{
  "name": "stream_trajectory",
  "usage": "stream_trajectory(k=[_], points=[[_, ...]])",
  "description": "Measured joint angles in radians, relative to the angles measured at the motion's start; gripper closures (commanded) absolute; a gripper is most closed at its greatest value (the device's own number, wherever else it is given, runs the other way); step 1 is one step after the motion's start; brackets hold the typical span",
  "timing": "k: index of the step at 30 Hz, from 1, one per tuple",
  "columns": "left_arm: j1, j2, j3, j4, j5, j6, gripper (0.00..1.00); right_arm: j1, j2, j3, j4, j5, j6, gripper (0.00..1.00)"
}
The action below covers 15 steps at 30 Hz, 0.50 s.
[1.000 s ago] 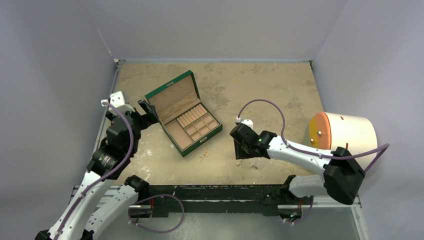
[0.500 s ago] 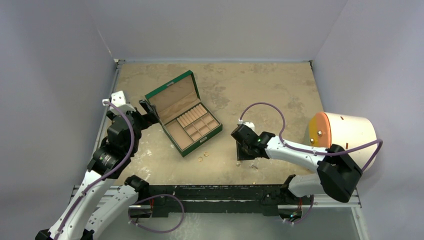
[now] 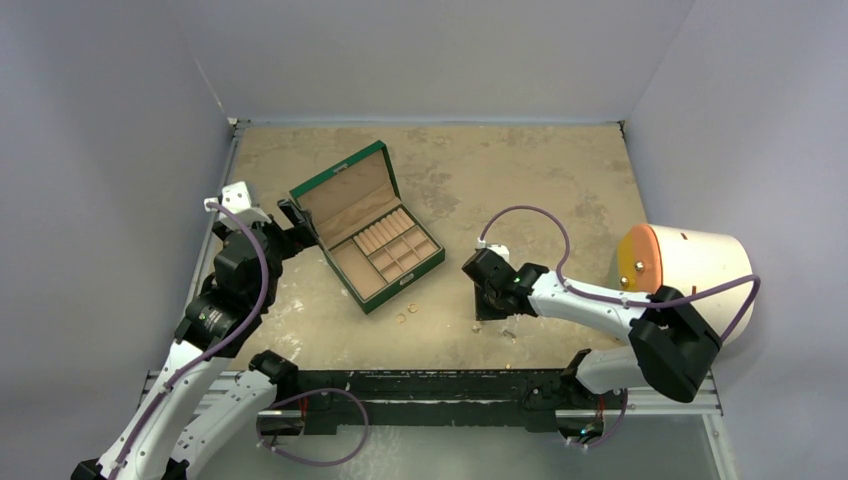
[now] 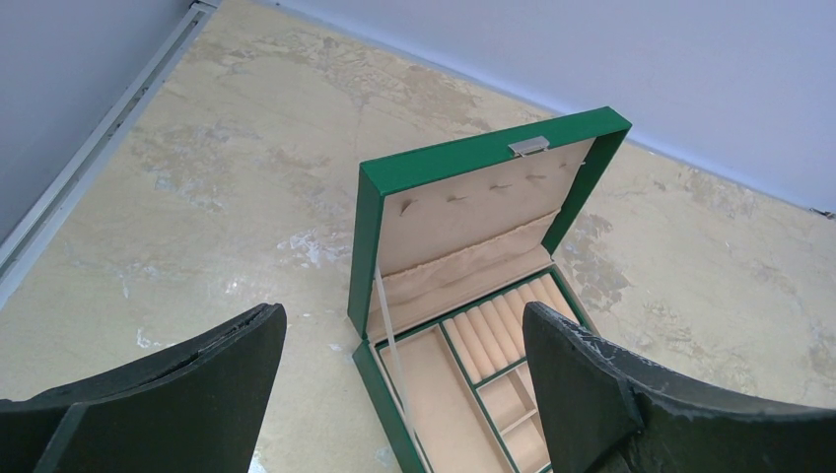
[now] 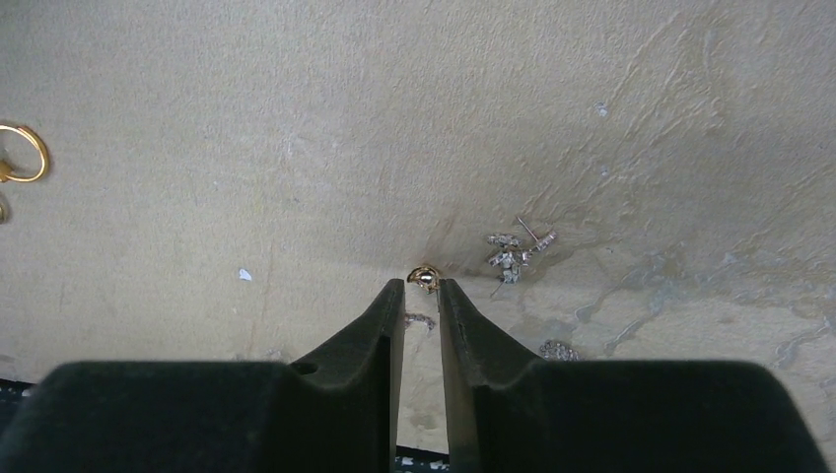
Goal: Organize the mixed jewelry
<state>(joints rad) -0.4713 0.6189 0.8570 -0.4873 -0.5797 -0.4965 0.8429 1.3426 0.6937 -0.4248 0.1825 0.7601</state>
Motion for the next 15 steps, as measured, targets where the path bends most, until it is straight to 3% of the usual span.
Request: stream_trajectory(k=[15], points=[[0.000, 0.000, 0.000, 0.000, 0.000, 0.000, 0.10, -0.004, 0.000, -0.009, 0.006, -0.003, 0.003, 0.88]])
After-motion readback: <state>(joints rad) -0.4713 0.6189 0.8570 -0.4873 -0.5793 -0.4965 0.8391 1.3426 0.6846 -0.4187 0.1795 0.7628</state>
